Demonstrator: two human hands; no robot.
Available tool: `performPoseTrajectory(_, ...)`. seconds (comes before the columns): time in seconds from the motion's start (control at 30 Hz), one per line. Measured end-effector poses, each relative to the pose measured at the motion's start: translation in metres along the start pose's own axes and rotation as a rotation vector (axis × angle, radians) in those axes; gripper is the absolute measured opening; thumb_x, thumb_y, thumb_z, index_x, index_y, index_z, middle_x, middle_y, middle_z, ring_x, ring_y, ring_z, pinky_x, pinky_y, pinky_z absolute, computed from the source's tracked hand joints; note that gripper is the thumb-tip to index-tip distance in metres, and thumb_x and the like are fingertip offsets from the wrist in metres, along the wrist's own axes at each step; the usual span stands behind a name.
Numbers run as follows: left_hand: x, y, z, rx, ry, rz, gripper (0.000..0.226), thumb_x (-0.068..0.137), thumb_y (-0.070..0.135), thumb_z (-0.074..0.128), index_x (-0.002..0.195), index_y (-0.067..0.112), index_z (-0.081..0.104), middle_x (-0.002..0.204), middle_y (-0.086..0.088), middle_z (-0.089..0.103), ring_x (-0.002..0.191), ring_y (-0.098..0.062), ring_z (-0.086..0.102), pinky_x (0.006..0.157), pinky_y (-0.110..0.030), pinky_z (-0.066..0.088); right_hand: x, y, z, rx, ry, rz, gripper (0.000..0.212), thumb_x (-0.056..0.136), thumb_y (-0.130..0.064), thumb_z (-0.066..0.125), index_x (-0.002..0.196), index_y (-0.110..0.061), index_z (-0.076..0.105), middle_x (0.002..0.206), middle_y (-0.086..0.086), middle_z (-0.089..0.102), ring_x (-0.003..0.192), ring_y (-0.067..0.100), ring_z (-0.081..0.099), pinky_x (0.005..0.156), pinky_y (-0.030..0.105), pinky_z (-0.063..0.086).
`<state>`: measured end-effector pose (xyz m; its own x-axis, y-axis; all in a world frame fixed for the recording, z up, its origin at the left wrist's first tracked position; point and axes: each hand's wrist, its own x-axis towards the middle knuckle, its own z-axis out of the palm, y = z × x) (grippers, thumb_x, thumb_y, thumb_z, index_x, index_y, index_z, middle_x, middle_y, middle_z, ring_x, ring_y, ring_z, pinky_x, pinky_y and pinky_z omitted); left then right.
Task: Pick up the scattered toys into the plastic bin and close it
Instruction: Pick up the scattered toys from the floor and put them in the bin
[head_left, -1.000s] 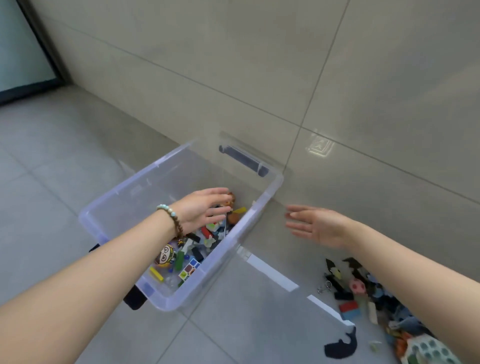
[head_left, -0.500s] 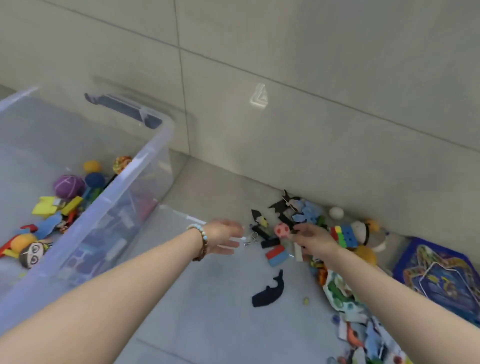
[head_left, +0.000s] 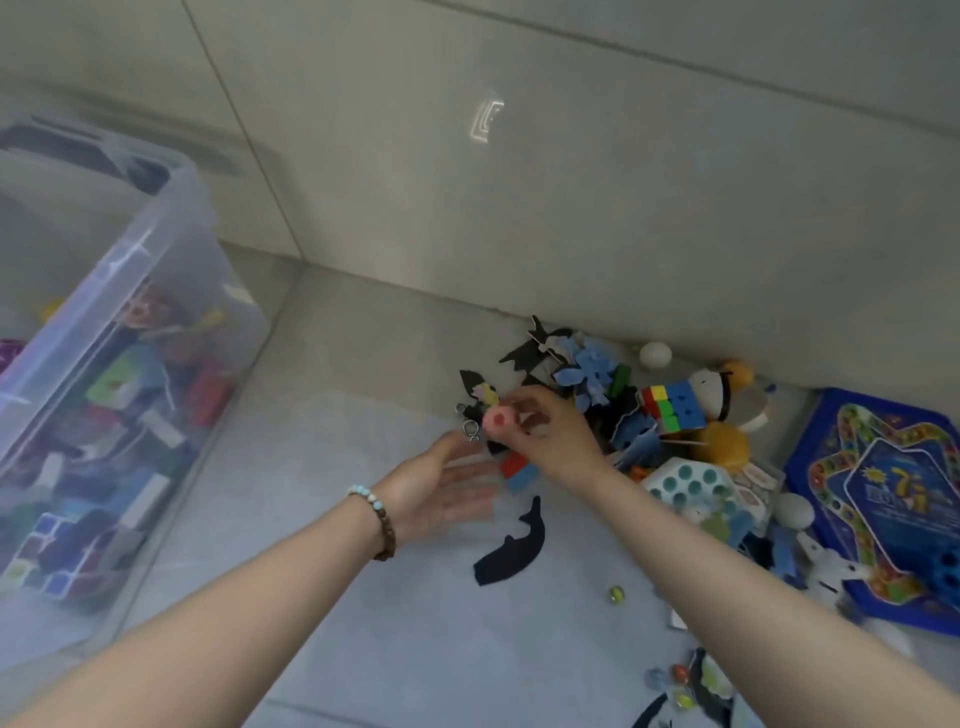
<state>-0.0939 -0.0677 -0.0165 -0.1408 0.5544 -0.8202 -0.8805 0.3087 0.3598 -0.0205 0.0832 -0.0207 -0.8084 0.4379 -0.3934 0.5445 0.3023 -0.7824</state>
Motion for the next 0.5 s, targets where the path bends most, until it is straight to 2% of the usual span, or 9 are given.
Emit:
performPoseTrajectory(0.07,-0.002,-0.001,0.005,-0.162,-0.059,-0.012,0.038,0.096,0.041,0.042,0.118,0.011,0.051,0.117,-0.016,0.057,0.099,-0.027,0.062,0.082,-0.037,0.057,-0.029,-0.001,0.001,0.103,-0.114,-0.018,0.041,0.080,-0.029,0.071,0.118,-0.025,0.056,0.113,-0.014,0.061,0.103,-0.003,0.057,0.091,0.019,0.048)
performPoseTrajectory(0.1,-0.002,-0.004,0.007,-0.183,-0.051,-0.016,0.036,0.095,0.036,0.045,0.118,0.008,0.051,0.114,-0.017,0.056,0.095,-0.026,0.062,0.076,-0.034,0.058,-0.042,0.005,0.000,0.131,-0.115,-0.009,0.040,0.079,-0.030,0.072,0.116,-0.029,0.056,0.114,-0.017,0.059,0.105,-0.005,0.056,0.089,0.018,0.048)
performPoseTrajectory(0.17,-0.001,-0.017,0.006,-0.093,0.053,0.019,0.027,0.094,0.021,0.051,0.116,0.005,0.052,0.100,-0.013,0.055,0.081,-0.020,0.059,0.062,-0.027,0.059,-0.064,0.027,-0.001,0.125,-0.041,0.061,0.038,0.079,-0.034,0.071,0.113,-0.034,0.056,0.117,-0.019,0.057,0.106,-0.003,0.055,0.088,0.021,0.048)
performPoseTrajectory(0.23,0.000,-0.030,-0.003,0.043,0.158,0.060,0.015,0.092,0.014,0.054,0.106,0.006,0.055,0.091,-0.009,0.055,0.070,-0.016,0.056,0.052,-0.022,0.057,-0.079,0.049,0.000,-0.006,-0.009,0.151,0.043,0.078,-0.035,0.073,0.116,-0.034,0.054,0.120,-0.016,0.051,0.108,0.004,0.053,0.088,0.020,0.044)
performPoseTrajectory(0.3,-0.003,-0.040,-0.016,0.169,0.194,0.054,0.006,0.091,0.014,0.058,0.094,0.010,0.058,0.089,-0.008,0.056,0.066,-0.016,0.055,0.051,-0.022,0.056,-0.086,0.061,0.006,-0.136,-0.037,0.194,0.061,0.074,-0.035,0.076,0.128,-0.028,0.048,0.124,-0.009,0.042,0.112,0.007,0.046,0.093,0.017,0.039)
performPoseTrajectory(0.4,-0.010,-0.052,-0.035,0.241,0.244,0.029,0.002,0.089,0.013,0.061,0.088,0.011,0.060,0.084,-0.006,0.057,0.063,-0.016,0.055,0.053,-0.023,0.057,-0.083,0.061,0.020,-0.254,-0.103,0.169,0.087,0.069,-0.038,0.079,0.140,-0.025,0.032,0.132,-0.002,0.029,0.124,0.011,0.033,0.106,0.020,0.030)
performPoseTrajectory(0.5,-0.017,-0.061,-0.045,0.217,0.271,0.040,0.002,0.088,0.011,0.060,0.089,0.010,0.060,0.084,-0.007,0.057,0.065,-0.017,0.055,0.053,-0.023,0.057,-0.078,0.059,0.030,-0.384,-0.119,0.127,0.082,0.066,-0.034,0.079,0.134,-0.027,0.035,0.128,-0.002,0.028,0.121,0.015,0.034,0.100,0.026,0.039)
